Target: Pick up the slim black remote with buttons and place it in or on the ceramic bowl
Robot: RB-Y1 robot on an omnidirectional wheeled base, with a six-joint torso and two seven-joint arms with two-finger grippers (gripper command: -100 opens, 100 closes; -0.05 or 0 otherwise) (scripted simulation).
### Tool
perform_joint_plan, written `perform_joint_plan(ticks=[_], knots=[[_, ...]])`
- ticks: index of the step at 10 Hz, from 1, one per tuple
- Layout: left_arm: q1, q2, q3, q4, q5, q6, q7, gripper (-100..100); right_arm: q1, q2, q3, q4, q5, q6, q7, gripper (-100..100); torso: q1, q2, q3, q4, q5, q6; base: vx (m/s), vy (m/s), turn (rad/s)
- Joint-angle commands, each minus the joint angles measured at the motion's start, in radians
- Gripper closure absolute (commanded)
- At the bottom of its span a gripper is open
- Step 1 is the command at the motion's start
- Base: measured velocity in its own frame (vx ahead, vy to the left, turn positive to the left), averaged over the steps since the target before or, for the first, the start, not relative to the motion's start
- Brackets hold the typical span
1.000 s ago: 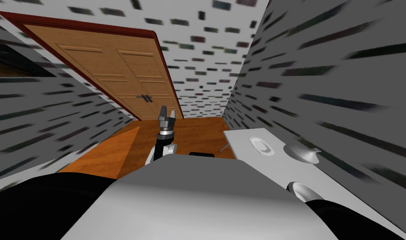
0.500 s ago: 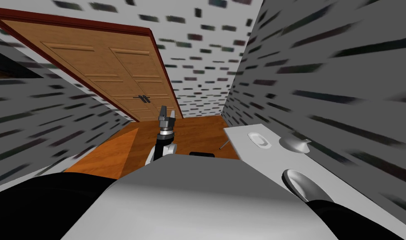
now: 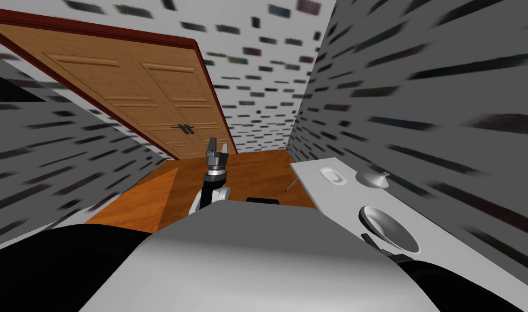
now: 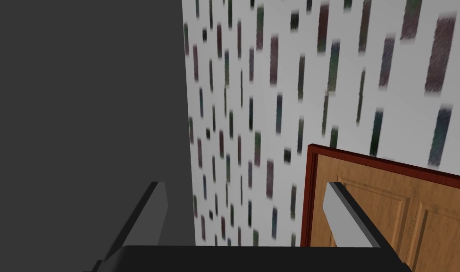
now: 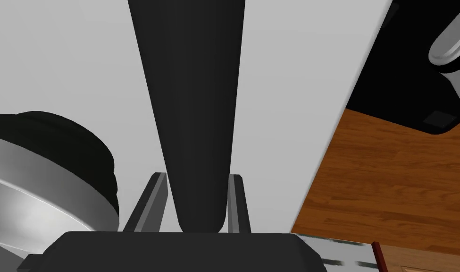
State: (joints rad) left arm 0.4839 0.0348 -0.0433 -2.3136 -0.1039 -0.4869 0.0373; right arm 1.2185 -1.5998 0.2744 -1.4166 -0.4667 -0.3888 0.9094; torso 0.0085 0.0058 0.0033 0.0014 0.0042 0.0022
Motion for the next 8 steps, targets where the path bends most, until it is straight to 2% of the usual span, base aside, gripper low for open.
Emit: perform_joint_plan(ticks=[1,5,6,8], knots=[[0.000,0.000,0.000,0.000,0.000,0.000,0.000,0,0.009,-0.033,-0.010,0.033,-0.034,-0.030,0.004,100,0.000,0.000,0.000,0.000,0.000,0.000,-0.088,0.066,-0.090],[0.000,0.000,0.000,0.000,0.000,0.000,0.000,0,0.035,-0.097,-0.035,0.091,-0.110,-0.083,0.012,100,0.000,0.003,0.002,0.001,0.000,0.000,-0.107,0.052,-0.074],[0.000,0.000,0.000,0.000,0.000,0.000,0.000,0,0.035,-0.097,-0.035,0.091,-0.110,-0.083,0.012,100,-0.001,0.002,0.001,0.001,0.000,0.000,-0.064,0.016,-0.009],[0.000,0.000,0.000,0.000,0.000,0.000,0.000,0,0.067,-0.130,-0.049,0.129,-0.158,-0.129,0.017,100,-0.003,0.000,0.000,0.000,-0.001,0.000,-0.085,0.006,-0.044]])
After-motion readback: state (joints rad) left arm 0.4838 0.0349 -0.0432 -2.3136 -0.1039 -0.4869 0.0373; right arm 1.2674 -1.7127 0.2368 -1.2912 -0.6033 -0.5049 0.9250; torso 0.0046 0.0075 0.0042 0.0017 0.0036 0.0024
